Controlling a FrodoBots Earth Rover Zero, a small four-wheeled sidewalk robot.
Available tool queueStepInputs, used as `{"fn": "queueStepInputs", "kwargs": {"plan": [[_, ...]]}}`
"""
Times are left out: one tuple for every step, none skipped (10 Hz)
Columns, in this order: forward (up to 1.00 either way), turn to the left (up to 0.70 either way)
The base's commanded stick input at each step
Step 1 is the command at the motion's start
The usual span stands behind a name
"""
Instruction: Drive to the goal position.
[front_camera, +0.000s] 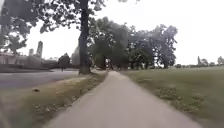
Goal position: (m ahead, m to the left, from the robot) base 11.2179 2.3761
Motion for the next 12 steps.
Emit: {"fn": "queueStepInputs", "kwargs": {"plan": [[1.00, 0.00], [1.00, 0.00], [1.00, 0.00], [1.00, 0.00], [1.00, 0.00], [1.00, 0.00], [1.00, 0.00], [1.00, 0.00], [1.00, 0.00], [1.00, 0.00], [1.00, 0.00], [1.00, 0.00]]}}
